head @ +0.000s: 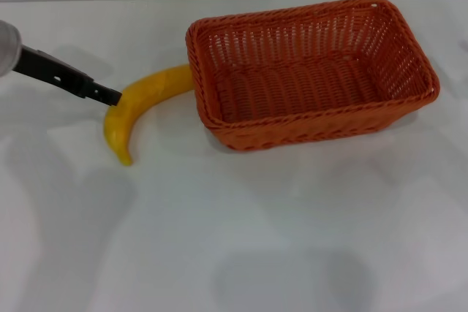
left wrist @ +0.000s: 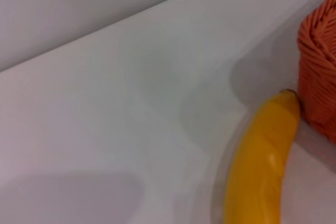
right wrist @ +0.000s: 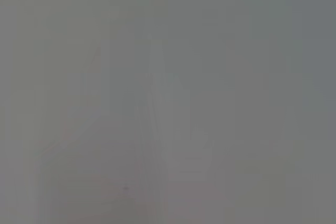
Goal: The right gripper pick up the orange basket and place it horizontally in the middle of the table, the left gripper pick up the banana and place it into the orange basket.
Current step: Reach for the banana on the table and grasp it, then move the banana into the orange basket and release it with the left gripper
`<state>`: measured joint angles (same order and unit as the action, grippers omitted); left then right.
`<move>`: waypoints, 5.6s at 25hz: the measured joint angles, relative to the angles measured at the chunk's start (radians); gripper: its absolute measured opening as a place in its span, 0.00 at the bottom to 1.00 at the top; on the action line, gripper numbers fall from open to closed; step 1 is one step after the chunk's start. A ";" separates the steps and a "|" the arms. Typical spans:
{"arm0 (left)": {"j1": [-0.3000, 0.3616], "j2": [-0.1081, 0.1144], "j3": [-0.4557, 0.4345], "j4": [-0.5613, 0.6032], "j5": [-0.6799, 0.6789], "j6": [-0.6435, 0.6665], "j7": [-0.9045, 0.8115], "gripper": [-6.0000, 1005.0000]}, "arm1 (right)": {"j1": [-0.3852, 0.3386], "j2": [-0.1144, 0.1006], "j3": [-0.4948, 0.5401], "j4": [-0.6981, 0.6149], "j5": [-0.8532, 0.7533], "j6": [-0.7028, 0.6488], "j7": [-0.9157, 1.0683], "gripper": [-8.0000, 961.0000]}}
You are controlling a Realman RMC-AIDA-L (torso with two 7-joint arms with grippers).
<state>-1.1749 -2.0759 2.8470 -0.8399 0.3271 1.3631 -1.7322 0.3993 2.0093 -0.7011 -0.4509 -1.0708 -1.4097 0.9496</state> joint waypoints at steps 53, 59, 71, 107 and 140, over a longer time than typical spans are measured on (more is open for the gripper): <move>0.078 0.000 -0.001 0.221 -0.071 -0.186 -0.004 0.85 | -0.006 -0.005 -0.014 -0.011 -0.001 -0.003 0.000 0.88; 0.082 0.001 -0.001 0.219 -0.072 -0.187 -0.013 0.85 | -0.007 -0.005 -0.014 -0.011 -0.002 -0.003 0.000 0.88; 0.096 0.003 -0.001 0.212 -0.072 -0.186 -0.040 0.84 | -0.003 -0.005 -0.014 -0.011 -0.002 -0.001 0.000 0.88; 0.425 -0.006 -0.001 0.044 -0.847 -0.086 0.124 0.51 | 0.012 -0.009 -0.014 -0.013 -0.004 0.041 -0.024 0.88; 0.176 0.001 -0.001 0.423 -0.905 0.092 0.302 0.53 | 0.025 0.000 -0.012 -0.001 -0.001 0.084 -0.076 0.88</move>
<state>-0.9985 -2.0751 2.8456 -0.4173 -0.5776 1.4551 -1.4297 0.4243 2.0093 -0.7133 -0.4523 -1.0721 -1.3254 0.8735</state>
